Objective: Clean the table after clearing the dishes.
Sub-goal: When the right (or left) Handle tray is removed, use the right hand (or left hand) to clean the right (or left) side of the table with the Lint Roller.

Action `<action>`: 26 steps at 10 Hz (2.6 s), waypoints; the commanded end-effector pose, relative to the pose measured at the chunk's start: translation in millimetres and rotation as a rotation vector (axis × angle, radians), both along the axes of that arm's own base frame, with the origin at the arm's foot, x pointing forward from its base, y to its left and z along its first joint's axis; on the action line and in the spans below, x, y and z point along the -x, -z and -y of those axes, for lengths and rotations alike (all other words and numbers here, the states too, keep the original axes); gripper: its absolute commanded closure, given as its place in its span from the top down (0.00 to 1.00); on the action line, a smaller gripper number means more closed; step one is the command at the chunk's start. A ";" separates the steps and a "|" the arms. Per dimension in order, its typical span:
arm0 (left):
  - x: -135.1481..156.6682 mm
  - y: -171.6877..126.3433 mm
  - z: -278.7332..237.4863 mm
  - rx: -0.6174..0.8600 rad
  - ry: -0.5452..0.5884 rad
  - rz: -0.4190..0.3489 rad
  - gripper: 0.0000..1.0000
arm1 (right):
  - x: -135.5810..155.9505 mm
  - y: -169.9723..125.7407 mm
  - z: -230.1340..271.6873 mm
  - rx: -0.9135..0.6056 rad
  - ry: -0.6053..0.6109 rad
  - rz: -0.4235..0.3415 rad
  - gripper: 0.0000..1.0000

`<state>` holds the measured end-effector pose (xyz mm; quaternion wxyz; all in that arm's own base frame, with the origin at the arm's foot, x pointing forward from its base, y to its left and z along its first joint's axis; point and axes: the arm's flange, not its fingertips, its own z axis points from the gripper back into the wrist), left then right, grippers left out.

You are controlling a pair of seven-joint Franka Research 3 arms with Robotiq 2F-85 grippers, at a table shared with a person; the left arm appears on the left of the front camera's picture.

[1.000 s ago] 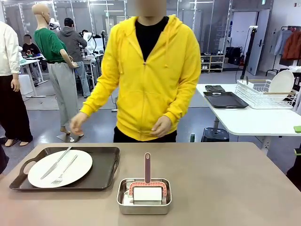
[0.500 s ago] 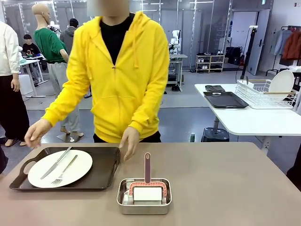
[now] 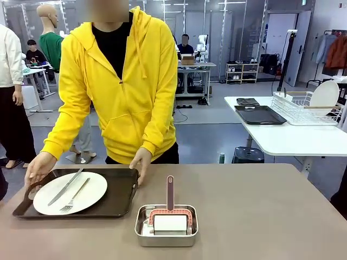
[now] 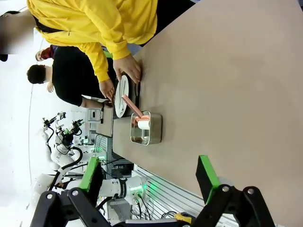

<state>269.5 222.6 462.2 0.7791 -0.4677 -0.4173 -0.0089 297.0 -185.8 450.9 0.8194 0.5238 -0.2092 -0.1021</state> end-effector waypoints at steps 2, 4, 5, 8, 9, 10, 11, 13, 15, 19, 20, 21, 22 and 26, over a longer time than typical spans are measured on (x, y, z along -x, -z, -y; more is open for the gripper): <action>-0.3 -2.4 -2.2 0.004 0.003 0.010 1.00 | -2.0 -3.9 2.7 -0.006 0.002 0.007 1.00; -0.3 -2.4 -2.2 0.004 0.003 0.010 1.00 | -2.0 -3.9 2.7 -0.006 0.002 0.007 1.00; -0.3 -2.4 -2.2 0.004 0.003 0.010 1.00 | -2.0 -3.9 2.7 -0.006 0.002 0.007 1.00; -0.3 -2.4 -2.2 0.004 0.003 0.010 1.00 | -2.0 -3.9 2.7 -0.006 0.002 0.007 1.00; -0.3 -2.4 -2.2 0.004 0.003 0.010 1.00 | -2.0 -3.9 2.7 -0.006 0.002 0.007 1.00; -0.3 -2.4 -2.2 0.004 0.003 0.010 1.00 | -2.0 -3.9 2.7 -0.006 0.002 0.007 1.00; -0.3 -2.4 -2.2 0.004 0.003 0.010 1.00 | -2.0 -3.9 2.7 -0.006 0.002 0.007 1.00; -0.3 -2.4 -2.2 0.004 0.003 0.010 1.00 | -2.0 -3.9 2.7 -0.006 0.002 0.007 1.00; -0.3 -2.4 -2.2 0.004 0.003 0.010 1.00 | -2.0 -3.9 2.7 -0.006 0.002 0.007 1.00; 0.0 0.0 0.0 0.000 0.000 0.000 1.00 | -2.0 -3.9 2.7 -0.006 0.002 0.007 1.00; -15.3 -5.2 25.9 -0.132 0.057 -0.013 1.00 | -2.0 -3.9 2.7 -0.006 0.002 0.007 1.00; -42.5 -14.8 52.3 -0.198 0.122 0.015 1.00 | -2.0 -3.9 2.7 -0.006 0.002 0.007 1.00; -70.1 -22.9 79.7 -0.256 0.200 0.020 1.00 | -2.0 -3.9 2.7 -0.006 0.002 0.007 1.00; -185.4 -77.5 251.8 -0.691 0.635 0.012 1.00 | -2.0 -3.9 2.7 -0.006 0.002 0.007 1.00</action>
